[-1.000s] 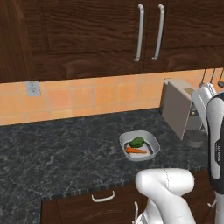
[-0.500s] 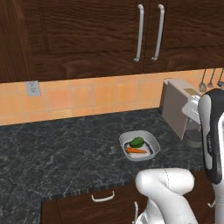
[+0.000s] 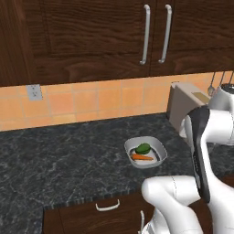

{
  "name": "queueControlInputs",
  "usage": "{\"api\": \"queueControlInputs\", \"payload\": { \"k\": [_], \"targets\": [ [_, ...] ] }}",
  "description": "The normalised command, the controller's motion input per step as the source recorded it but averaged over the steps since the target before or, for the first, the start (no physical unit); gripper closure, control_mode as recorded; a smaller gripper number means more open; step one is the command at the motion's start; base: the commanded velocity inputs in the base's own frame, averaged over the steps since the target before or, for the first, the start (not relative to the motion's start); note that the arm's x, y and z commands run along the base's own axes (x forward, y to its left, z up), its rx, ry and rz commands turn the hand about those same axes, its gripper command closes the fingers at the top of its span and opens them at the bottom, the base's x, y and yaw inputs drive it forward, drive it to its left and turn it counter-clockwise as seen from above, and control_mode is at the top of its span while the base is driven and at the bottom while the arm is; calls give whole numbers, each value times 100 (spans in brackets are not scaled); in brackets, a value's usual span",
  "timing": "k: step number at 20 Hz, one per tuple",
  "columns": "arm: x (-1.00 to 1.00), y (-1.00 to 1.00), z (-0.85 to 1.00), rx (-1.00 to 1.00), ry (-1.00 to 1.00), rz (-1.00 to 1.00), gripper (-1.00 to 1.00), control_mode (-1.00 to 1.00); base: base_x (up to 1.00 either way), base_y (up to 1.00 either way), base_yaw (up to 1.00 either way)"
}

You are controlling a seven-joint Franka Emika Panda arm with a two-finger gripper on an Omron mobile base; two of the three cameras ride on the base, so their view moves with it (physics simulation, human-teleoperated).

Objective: Take the meat container that has the fish and place it on the second highest rack of the freezer. Then take the vegetable container that has the carrot and avocado and place it on the highest rack of the freezer.

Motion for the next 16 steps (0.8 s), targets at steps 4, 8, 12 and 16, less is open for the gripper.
{"api": "queueControlInputs", "payload": {
  "k": [4, 8, 12, 16],
  "targets": [
    [24, 6, -22, -7, 0, 14, -100, -100, 0, 0, 0],
    [39, 0, -28, 0, -3, 12, -100, -100, 0, 0, 0],
    [68, 17, -34, 0, 0, 13, -100, -100, 0, 0, 0],
    [57, 20, -33, 0, 0, 8, -100, -100, 0, 0, 0]
  ]
}}
